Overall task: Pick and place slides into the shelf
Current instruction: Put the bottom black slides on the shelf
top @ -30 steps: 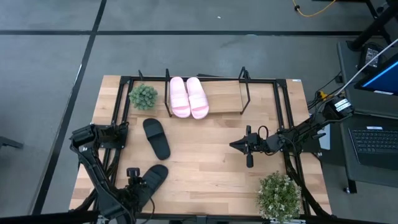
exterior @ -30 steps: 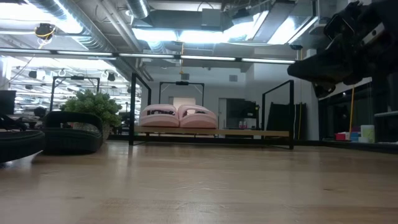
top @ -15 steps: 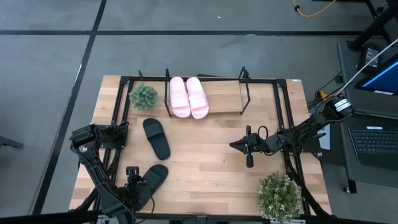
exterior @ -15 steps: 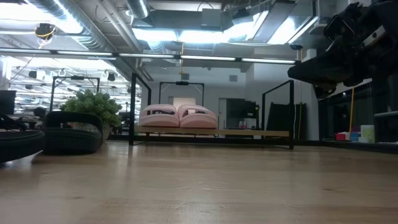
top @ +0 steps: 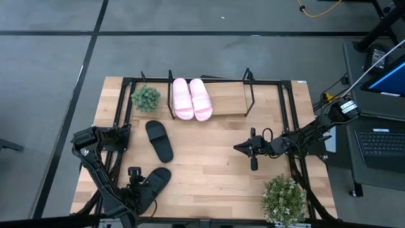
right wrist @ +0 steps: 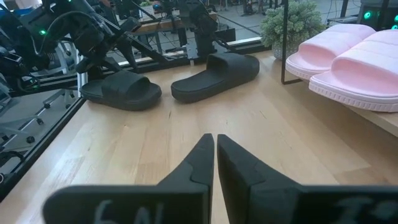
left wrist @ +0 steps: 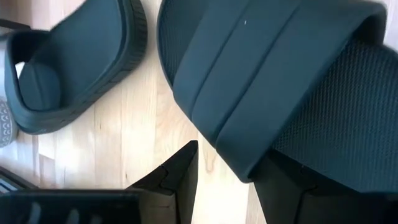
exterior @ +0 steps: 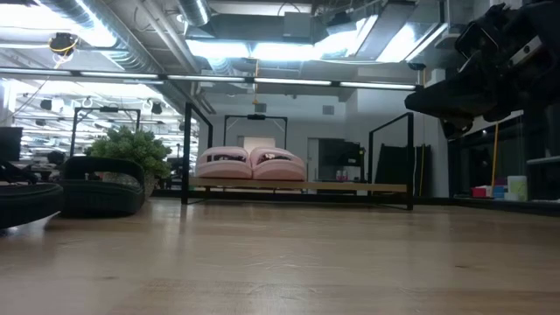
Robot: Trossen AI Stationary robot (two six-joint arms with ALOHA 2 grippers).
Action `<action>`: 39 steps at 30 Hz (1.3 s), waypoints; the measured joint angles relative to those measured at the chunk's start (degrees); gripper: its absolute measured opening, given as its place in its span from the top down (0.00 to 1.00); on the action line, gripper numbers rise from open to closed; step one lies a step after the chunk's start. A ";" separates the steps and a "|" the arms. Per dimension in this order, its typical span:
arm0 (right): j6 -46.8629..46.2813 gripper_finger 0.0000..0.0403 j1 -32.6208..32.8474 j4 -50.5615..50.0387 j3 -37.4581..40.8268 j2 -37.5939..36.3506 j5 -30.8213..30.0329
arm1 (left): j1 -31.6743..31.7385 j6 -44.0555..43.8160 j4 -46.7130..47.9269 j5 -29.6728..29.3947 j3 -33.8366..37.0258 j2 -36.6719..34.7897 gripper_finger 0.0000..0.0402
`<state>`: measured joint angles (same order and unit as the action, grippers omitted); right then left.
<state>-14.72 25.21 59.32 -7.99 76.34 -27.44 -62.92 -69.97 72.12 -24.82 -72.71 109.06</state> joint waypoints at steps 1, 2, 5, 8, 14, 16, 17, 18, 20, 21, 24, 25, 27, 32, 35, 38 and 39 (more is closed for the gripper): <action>0.00 0.94 -0.01 0.00 0.00 0.00 0.00 | 0.00 0.04 -0.10 -0.41 0.00 0.00 0.66; 0.00 0.94 -0.02 -0.01 0.00 0.00 0.00 | 0.00 0.04 -0.21 -0.82 0.00 0.00 0.66; -0.02 0.94 -0.02 -0.01 0.00 0.00 -0.02 | 0.00 0.09 -0.56 -2.45 0.00 0.00 0.66; -0.02 0.94 0.00 -0.01 0.00 0.00 -0.02 | 0.00 0.09 -0.90 -3.14 0.00 0.00 0.66; -0.02 0.94 0.00 -0.01 0.00 0.00 -0.02 | 0.10 0.09 -1.10 -3.23 0.00 0.00 0.67; -0.02 0.94 0.00 -0.01 0.00 0.00 -0.02 | 0.38 0.09 -1.62 -3.21 0.00 0.00 0.69; -0.02 0.94 0.00 0.00 0.00 0.00 -0.02 | 0.63 0.09 -1.94 -3.20 0.00 0.00 0.71; -0.02 0.94 0.00 0.01 0.00 0.00 -0.02 | 0.89 0.20 -2.37 -3.16 0.00 0.00 0.73; -0.02 0.94 -0.02 -0.01 0.00 0.00 -0.02 | 1.48 0.92 -2.88 -3.14 0.00 0.00 0.79; -0.02 0.94 -0.02 -0.01 0.00 0.00 -0.02 | 1.75 1.52 -3.28 -3.06 0.00 0.00 0.83; -0.02 0.94 0.00 -0.01 0.00 0.00 -0.02 | 2.40 2.69 -3.98 -2.71 0.00 0.00 0.95; -0.02 0.94 -0.01 -0.01 0.00 0.00 -0.02 | 2.57 2.66 -4.06 -2.67 0.00 0.00 0.97; 0.02 0.94 0.00 -0.01 0.00 0.00 -0.02 | 2.81 2.62 -4.29 -2.59 -0.04 0.00 0.97; 0.07 0.94 -0.01 -0.09 0.00 0.00 -0.02 | 3.17 0.96 -4.42 -2.79 -0.04 0.00 0.99; 0.09 0.94 -0.01 -0.14 0.00 0.00 -0.02 | 3.36 -1.28 -4.39 -3.05 -0.25 0.00 0.99; 0.11 0.94 0.00 -0.73 0.00 0.00 -0.02 | 3.97 -3.38 -3.62 -4.97 -1.25 0.09 0.99; 0.11 0.94 -0.02 -0.95 0.00 0.00 -0.02 | 4.20 -3.39 -3.48 -6.44 -2.03 0.17 0.99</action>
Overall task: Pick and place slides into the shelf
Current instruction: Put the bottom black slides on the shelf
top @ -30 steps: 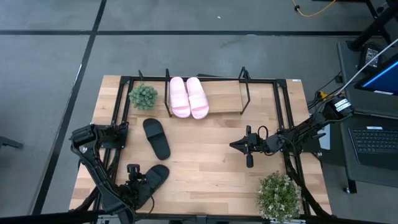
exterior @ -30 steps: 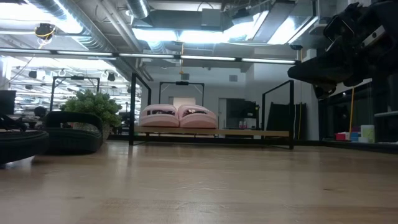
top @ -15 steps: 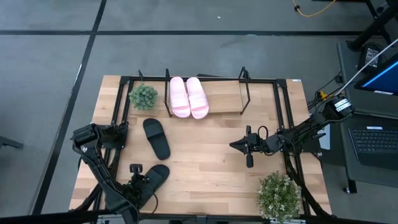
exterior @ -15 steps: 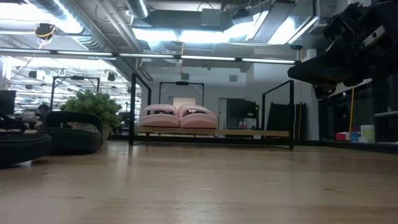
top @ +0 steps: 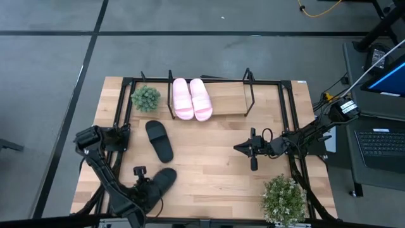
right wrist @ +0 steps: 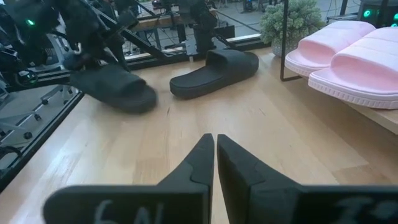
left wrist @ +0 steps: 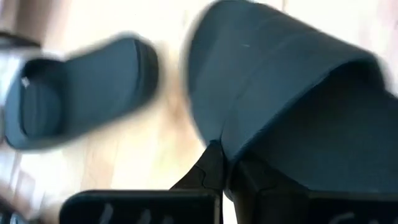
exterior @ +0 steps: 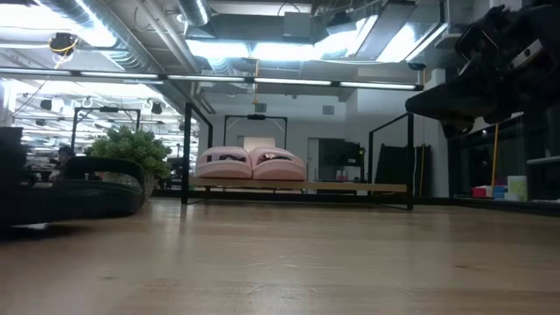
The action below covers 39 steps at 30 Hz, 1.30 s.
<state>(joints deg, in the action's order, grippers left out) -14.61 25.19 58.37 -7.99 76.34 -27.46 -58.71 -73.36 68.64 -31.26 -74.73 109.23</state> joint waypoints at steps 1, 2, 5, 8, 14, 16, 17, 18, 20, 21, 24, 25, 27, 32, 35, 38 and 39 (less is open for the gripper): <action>0.06 0.94 0.02 -0.13 0.00 0.00 0.00 | 0.25 0.20 0.35 -1.30 -0.75 -0.02 0.99; 0.09 0.94 0.02 -0.16 0.00 0.00 0.01 | 0.54 0.71 0.45 -2.87 -1.58 -0.04 0.99; 0.09 0.94 0.01 -0.32 0.00 0.00 0.00 | 1.51 2.58 2.59 -4.61 -4.39 -0.04 0.99; -0.04 0.94 0.02 -1.31 0.00 0.00 0.02 | 3.20 3.34 5.29 -6.86 -7.13 -0.06 0.99; -0.15 0.94 0.01 -2.93 0.00 0.00 0.02 | 8.10 3.50 12.85 -15.36 -10.96 -0.09 0.99; -0.33 0.94 0.02 -3.44 0.00 0.00 0.02 | 10.55 3.56 15.49 -17.33 -11.99 -0.09 1.00; -0.37 0.94 0.02 -3.52 0.00 0.00 0.02 | 11.86 3.59 16.69 -18.24 -12.62 -0.09 1.00; -0.33 0.94 0.00 -3.52 0.00 0.00 0.02 | 13.21 3.67 18.03 -19.12 -13.26 -0.10 1.00; -0.22 0.94 0.01 -3.56 0.00 0.00 0.02 | 16.06 5.94 19.56 -21.08 -14.55 -0.11 1.00; -0.19 0.94 0.01 -3.55 0.00 0.00 0.02 | 17.58 7.87 19.41 -22.00 -15.23 -0.11 1.00; -0.14 0.94 0.00 -3.59 0.00 0.00 0.02 | 22.22 14.35 19.02 -25.00 -18.11 -0.11 1.00; -0.09 0.94 0.02 -3.59 0.00 0.00 0.02 | 23.86 16.13 18.59 -25.97 -19.10 -0.11 1.00; -0.13 0.94 0.02 -3.59 0.00 0.00 0.02 | 27.01 18.61 18.54 -27.82 -21.03 -0.11 1.00; -0.24 0.94 0.01 -3.59 0.00 0.00 0.02 | 34.22 24.80 17.47 -30.68 -26.57 -0.11 1.00; 0.09 0.94 0.00 -3.57 0.00 0.00 0.02 | 38.38 29.89 13.60 -31.35 -28.72 -0.11 1.00; 0.85 0.94 0.00 -3.55 0.00 0.00 0.02 | 42.01 38.16 7.35 -31.63 -29.38 -0.13 1.00; 2.02 0.94 0.00 -3.51 0.00 0.00 0.01 | 43.06 41.63 4.50 -31.62 -29.38 -0.13 1.00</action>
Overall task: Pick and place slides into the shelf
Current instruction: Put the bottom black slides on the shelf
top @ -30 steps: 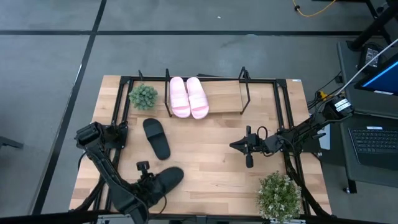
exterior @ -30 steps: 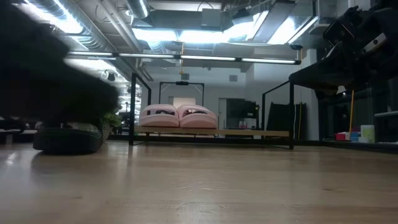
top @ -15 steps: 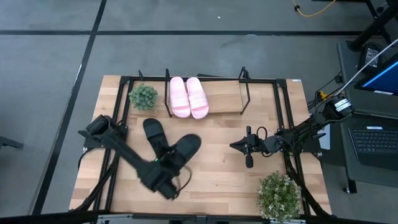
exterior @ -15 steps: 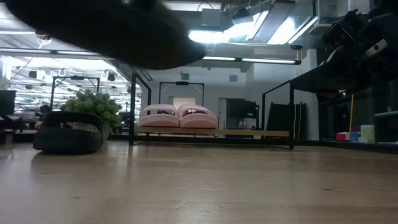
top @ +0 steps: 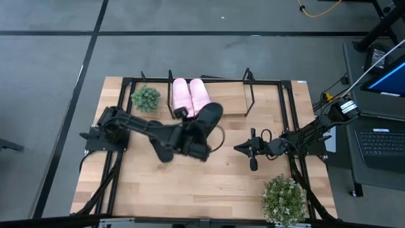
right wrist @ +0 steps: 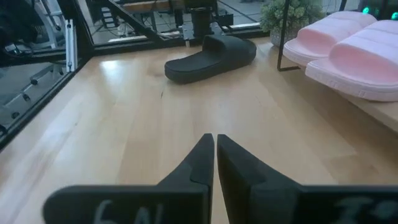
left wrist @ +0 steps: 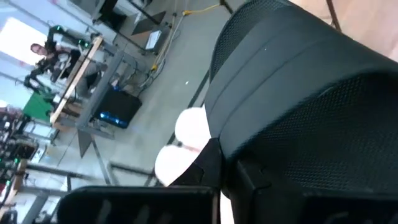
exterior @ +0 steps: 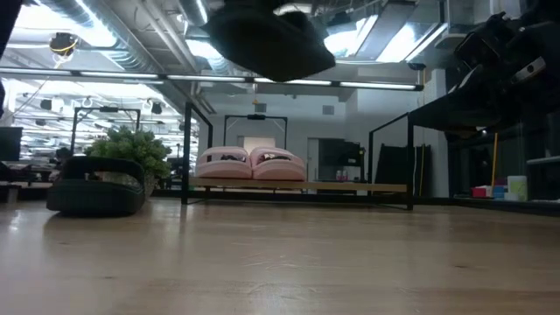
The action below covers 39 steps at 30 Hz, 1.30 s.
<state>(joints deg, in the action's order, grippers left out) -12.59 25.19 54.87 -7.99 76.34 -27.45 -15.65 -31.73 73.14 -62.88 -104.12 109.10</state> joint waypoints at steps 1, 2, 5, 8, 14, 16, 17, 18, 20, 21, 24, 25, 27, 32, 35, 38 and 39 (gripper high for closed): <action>1.29 0.94 0.00 0.29 0.00 0.00 -0.01 | 1.04 3.40 -2.77 0.16 0.00 0.00 1.00; 2.12 0.94 0.00 1.16 0.00 0.00 -0.02 | 2.08 6.81 -5.85 0.73 0.00 0.00 1.00; 3.63 0.96 0.00 7.61 0.00 -0.02 -0.03 | 5.17 16.01 -15.78 4.27 0.00 0.00 1.00; 9.96 0.99 -0.02 10.25 0.00 -1.07 -0.17 | 8.48 23.21 -24.52 5.34 0.00 0.00 1.00; 9.99 0.99 -2.05 6.13 0.00 -2.36 -3.95 | 14.51 27.83 -32.97 6.20 -0.02 0.00 1.00; 7.93 0.99 -2.59 3.36 0.00 -2.35 -3.89 | 16.16 27.85 -33.24 6.58 -0.02 0.00 1.00; 6.91 0.98 -2.89 2.47 0.00 -2.34 -3.97 | 16.91 27.86 -33.24 6.64 -0.02 0.00 1.00; 6.50 0.98 -3.14 2.18 0.00 -2.34 -4.00 | 17.62 27.86 -33.26 6.71 -0.02 0.00 1.00; 6.50 0.98 -3.73 2.35 0.00 -2.34 -4.02 | 18.89 27.83 -33.69 6.71 -0.02 0.18 1.00; 6.92 0.98 -4.09 2.54 0.00 -2.34 -4.01 | 19.46 27.79 -34.33 6.76 -0.02 0.33 1.00; 8.22 0.99 -5.60 3.27 0.00 -2.36 -4.03 | 20.97 27.84 -35.97 8.90 -0.02 0.71 1.00; 8.25 0.99 -6.20 3.24 0.00 -2.36 -4.04 | 21.41 27.83 -37.28 9.74 -0.17 1.21 1.00; 8.21 0.99 -7.33 3.33 0.00 -2.36 -4.03 | 22.18 27.89 -37.52 10.63 -0.02 1.81 1.00; 8.35 0.97 -9.39 3.72 0.00 -2.36 -4.05 | 24.03 30.86 -39.60 11.26 0.02 3.67 1.00; 8.60 0.97 -10.26 3.87 0.00 -2.35 -4.03 | 25.42 30.95 -40.77 13.65 0.00 4.02 1.00; 8.60 0.98 -10.84 3.63 0.00 -2.34 -4.05 | 26.89 30.79 -41.94 16.47 -0.10 4.00 1.00; 8.64 0.98 -10.84 3.63 0.00 -2.36 -4.05 | 27.32 30.84 -41.48 17.02 -0.55 4.01 1.00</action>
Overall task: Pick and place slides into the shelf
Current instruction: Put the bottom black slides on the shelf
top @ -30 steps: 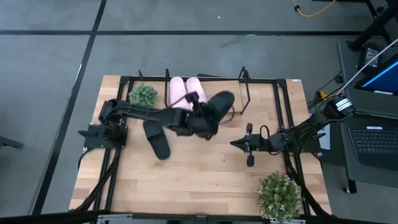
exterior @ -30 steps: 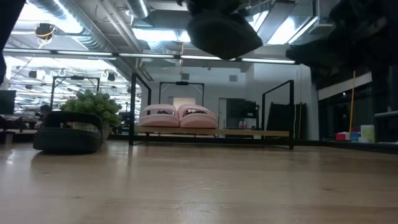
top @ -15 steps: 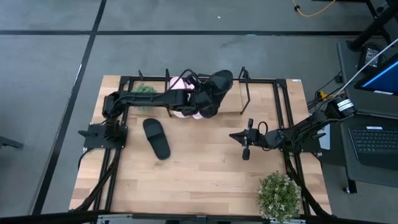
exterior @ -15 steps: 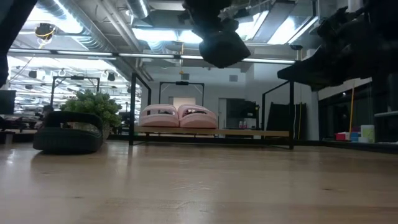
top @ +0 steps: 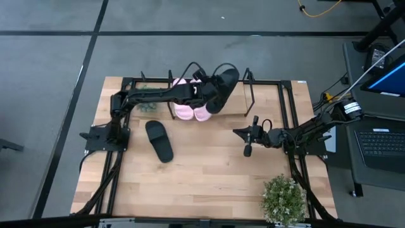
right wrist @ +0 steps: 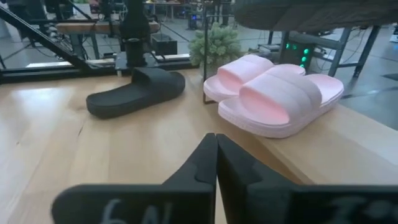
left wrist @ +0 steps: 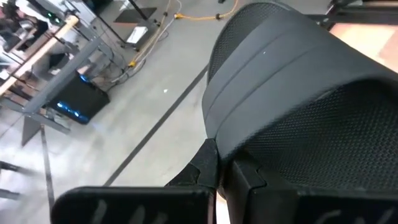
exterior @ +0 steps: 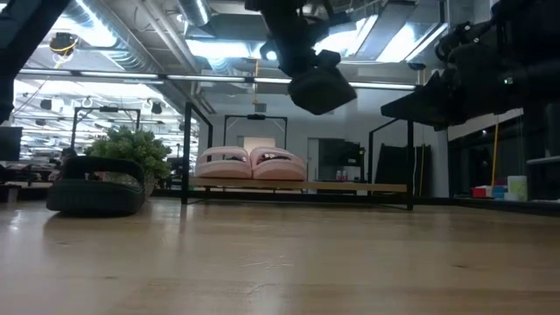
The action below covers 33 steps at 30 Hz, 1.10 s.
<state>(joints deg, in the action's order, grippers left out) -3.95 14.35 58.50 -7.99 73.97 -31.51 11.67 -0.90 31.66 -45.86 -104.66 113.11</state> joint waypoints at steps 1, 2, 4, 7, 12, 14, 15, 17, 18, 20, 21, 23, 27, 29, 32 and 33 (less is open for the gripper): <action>0.07 0.98 0.00 -0.18 0.00 0.00 0.01 | 0.38 0.00 0.84 0.41 -0.70 0.04 1.00; 0.14 0.99 0.00 -0.28 0.00 0.00 0.03 | 0.63 0.02 1.06 0.46 -1.32 0.05 1.00; 0.14 0.99 0.00 -0.17 0.00 0.00 0.03 | 0.96 -0.05 0.49 0.96 -2.32 -0.07 1.00; -0.07 0.98 0.00 -0.03 0.00 0.00 0.02 | 1.09 -0.07 0.44 2.55 -3.02 -0.06 1.00; -0.06 0.97 0.00 1.01 0.00 0.00 0.04 | 1.21 0.06 -3.28 2.82 -3.36 0.99 1.00; -0.05 0.98 0.00 1.07 0.00 0.00 0.04 | 1.40 0.06 -4.95 2.93 -3.40 1.96 1.00; -0.05 0.99 0.00 1.16 0.00 0.00 0.03 | 1.66 0.03 -4.52 3.47 -3.38 2.18 1.00; -0.23 0.99 0.00 1.31 0.00 0.00 0.02 | 2.06 0.14 -3.15 4.55 -3.26 2.56 1.00; -0.19 0.99 0.00 1.29 0.00 0.02 0.04 | 2.11 -0.03 -3.35 5.00 -3.39 2.85 1.00; -0.22 0.98 0.00 1.24 0.00 0.00 0.05 | 2.16 0.15 -0.31 4.69 -3.37 3.06 1.00; -0.24 0.97 0.00 0.82 0.00 0.00 0.05 | 2.11 0.82 0.67 4.61 -3.28 3.10 1.00; 0.25 0.95 0.01 0.50 0.00 0.02 0.07 | 1.54 1.96 0.77 4.67 -2.98 3.15 1.00; 1.34 0.95 0.02 1.26 -0.02 0.02 0.11 | -0.27 4.90 0.94 3.80 -2.62 3.11 1.00; 1.37 0.94 0.02 2.73 -0.02 0.02 0.11 | -0.95 5.81 0.80 2.36 -2.64 3.09 1.00; 2.27 0.94 0.02 5.46 -0.05 0.00 0.12 | -1.27 5.88 0.89 1.57 -2.62 3.09 1.00; 3.36 0.94 0.02 5.78 -0.09 0.00 0.13 | -1.30 5.87 0.89 1.45 -2.62 3.09 1.00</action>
<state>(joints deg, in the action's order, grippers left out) -0.59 14.37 64.28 -8.07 73.97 -31.38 10.37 4.97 32.55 -44.41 -107.28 116.20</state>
